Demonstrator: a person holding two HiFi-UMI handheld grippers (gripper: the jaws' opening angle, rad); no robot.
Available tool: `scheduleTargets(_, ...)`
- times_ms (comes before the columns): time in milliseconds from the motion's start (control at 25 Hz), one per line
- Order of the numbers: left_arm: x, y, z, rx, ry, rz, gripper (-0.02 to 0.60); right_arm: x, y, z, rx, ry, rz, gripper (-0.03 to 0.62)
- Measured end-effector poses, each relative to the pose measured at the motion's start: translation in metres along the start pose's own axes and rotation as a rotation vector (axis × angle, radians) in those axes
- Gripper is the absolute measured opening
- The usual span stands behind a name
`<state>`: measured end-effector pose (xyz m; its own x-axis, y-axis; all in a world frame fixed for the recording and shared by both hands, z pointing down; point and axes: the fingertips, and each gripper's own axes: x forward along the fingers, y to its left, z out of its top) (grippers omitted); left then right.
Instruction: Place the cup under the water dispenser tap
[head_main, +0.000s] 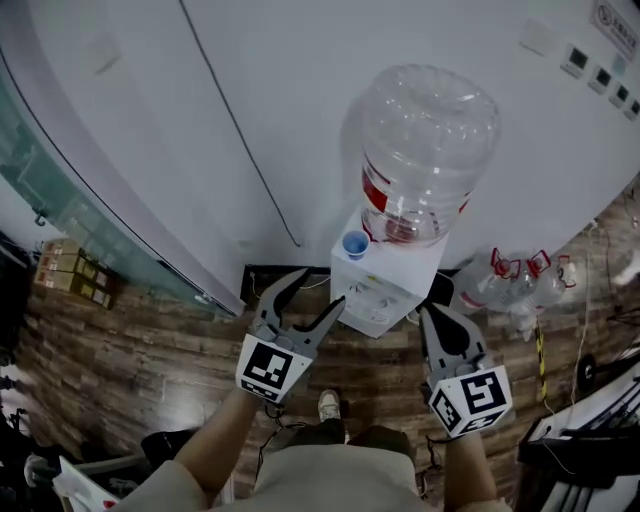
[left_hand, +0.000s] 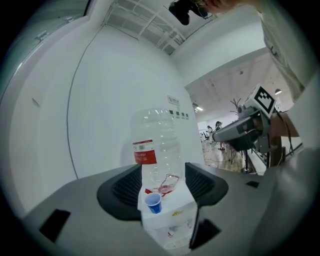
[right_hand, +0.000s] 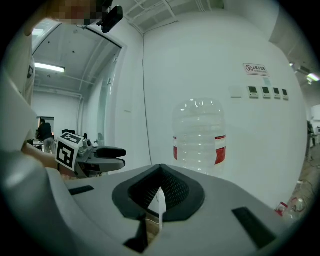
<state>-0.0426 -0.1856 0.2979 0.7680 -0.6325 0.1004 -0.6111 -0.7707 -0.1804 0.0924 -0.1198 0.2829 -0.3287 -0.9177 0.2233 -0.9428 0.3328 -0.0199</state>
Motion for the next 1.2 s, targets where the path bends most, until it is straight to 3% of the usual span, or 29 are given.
scheduleTargets(480,0.066,0.013,-0.047,-0.021,0.020,-0.034,0.364,0.042,-0.021,-0.029,-0.025,0.057,-0.044,0.008)
scheduleTargets(960,0.125,0.012,-0.123,-0.011,0.134,-0.021,0.393,0.082,-0.042,-0.066,-0.007,0.080,0.030,0.008)
scheduleTargets(1200,0.146,0.015,-0.146,-0.049,0.153,-0.010,0.403,0.096,-0.050,-0.086,0.004,0.094,0.068,0.008)
